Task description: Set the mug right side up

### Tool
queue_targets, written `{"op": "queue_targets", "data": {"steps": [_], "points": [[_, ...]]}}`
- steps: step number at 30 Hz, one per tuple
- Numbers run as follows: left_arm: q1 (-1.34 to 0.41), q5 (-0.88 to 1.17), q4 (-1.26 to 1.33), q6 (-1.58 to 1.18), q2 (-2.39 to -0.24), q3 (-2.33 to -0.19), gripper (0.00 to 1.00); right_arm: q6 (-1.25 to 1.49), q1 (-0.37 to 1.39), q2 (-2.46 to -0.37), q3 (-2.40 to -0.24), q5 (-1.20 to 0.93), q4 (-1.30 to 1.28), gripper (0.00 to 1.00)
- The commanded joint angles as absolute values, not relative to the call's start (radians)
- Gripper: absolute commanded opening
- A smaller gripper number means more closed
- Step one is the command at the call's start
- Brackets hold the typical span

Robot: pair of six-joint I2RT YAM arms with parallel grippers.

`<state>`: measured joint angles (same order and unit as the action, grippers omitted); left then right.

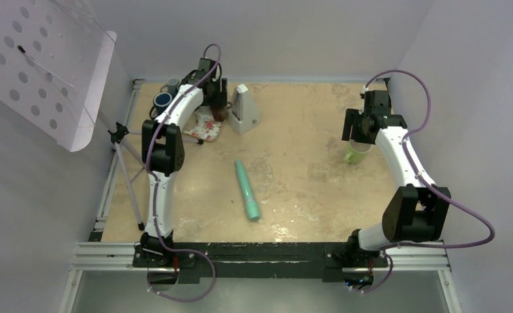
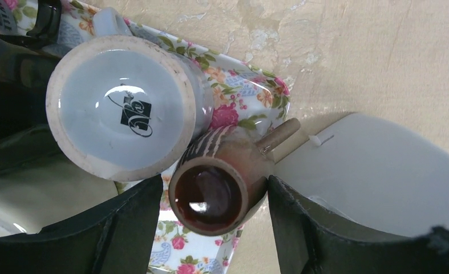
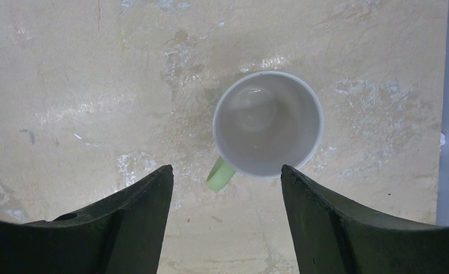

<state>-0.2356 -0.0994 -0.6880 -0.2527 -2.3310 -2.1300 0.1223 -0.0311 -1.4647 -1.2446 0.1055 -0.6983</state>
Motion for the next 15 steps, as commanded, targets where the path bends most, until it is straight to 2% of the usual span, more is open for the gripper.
{"op": "queue_targets", "data": {"steps": [1, 4, 5, 7, 8, 15], "points": [[-0.228, -0.157, -0.632, -0.297, -2.353, -2.181, 0.70, 0.119, -0.031, -1.424, -1.245, 0.121, -0.721, 0.71], [-0.226, -0.147, -0.622, -0.301, -2.357, -2.180, 0.62, 0.115, -0.031, -1.419, -1.248, 0.125, -0.729, 0.71], [-0.226, -0.143, -0.623, -0.300, -2.355, -2.176, 0.58, 0.115, -0.031, -1.416, -1.247, 0.126, -0.730, 0.71], [-0.224, -0.145, -0.630, -0.303, -2.342, -2.167, 0.42, 0.115, -0.031, -1.413, -1.247, 0.126, -0.732, 0.71], [-0.223, -0.150, -0.636, -0.305, -2.335, -2.158, 0.37, 0.116, -0.031, -1.410, -1.246, 0.124, -0.733, 0.71], [-0.199, -0.111, -0.665, -0.274, -2.229, -2.030, 0.11, 0.107, -0.031, -1.403, -1.246, 0.123, -0.733, 0.71]]}}
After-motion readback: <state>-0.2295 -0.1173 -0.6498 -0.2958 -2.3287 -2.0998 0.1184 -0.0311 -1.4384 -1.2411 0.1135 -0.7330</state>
